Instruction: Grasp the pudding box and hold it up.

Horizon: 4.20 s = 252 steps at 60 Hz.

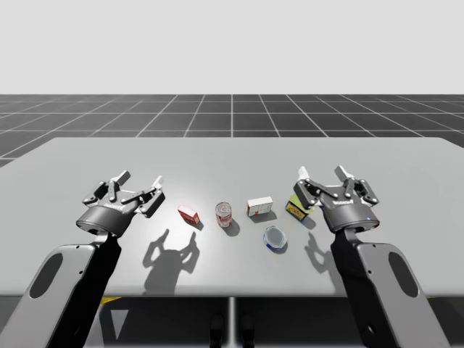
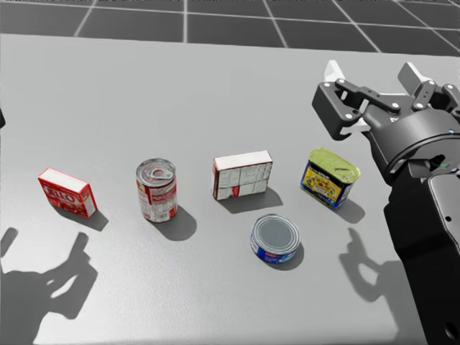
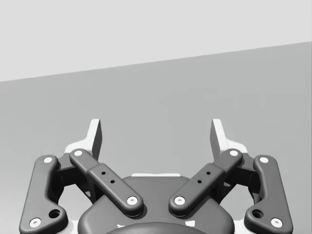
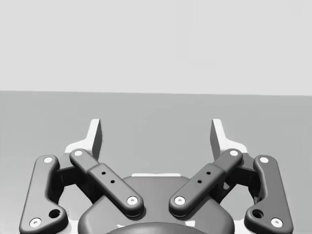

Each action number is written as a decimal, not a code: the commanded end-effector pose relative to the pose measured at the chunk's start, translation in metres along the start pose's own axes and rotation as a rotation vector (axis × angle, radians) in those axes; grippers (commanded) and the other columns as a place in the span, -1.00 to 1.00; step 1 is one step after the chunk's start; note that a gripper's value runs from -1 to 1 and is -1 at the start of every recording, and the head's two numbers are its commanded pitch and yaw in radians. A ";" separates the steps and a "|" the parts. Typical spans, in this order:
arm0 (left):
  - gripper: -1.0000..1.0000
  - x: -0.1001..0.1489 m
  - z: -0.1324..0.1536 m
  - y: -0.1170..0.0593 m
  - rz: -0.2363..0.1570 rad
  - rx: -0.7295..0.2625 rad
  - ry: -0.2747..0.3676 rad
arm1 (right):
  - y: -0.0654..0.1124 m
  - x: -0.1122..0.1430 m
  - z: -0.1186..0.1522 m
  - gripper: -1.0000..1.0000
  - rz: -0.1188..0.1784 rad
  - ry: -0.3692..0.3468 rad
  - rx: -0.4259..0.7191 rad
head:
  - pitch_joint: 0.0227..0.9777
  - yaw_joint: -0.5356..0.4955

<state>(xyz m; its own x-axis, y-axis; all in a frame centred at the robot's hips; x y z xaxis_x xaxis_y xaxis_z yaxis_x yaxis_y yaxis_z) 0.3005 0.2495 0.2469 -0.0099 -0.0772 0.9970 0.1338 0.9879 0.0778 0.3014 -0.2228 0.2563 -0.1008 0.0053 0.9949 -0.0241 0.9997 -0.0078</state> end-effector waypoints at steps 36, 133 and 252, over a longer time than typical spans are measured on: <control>-1.00 -0.001 -0.001 -0.001 -0.003 0.002 0.004 | 0.084 0.003 0.083 -1.00 -0.071 0.129 0.120 | 0.59 -0.21; -1.00 -0.002 0.000 -0.004 -0.024 0.014 -0.001 | 0.132 -0.101 0.002 -1.00 0.109 0.384 0.021 | 0.60 -0.17; -1.00 -0.003 0.002 -0.011 -0.036 0.003 0.003 | 0.118 -0.072 -0.004 1.00 0.109 0.301 0.004 | -0.16 -0.19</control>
<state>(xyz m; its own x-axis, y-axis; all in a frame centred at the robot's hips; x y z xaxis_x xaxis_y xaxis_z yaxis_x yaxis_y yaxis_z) 0.2977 0.2391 0.2428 -0.0111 -0.1133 0.9935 0.1315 0.9848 0.1138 0.3048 -0.0952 0.1570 0.2648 0.1488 0.9528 -0.1507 0.9823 -0.1115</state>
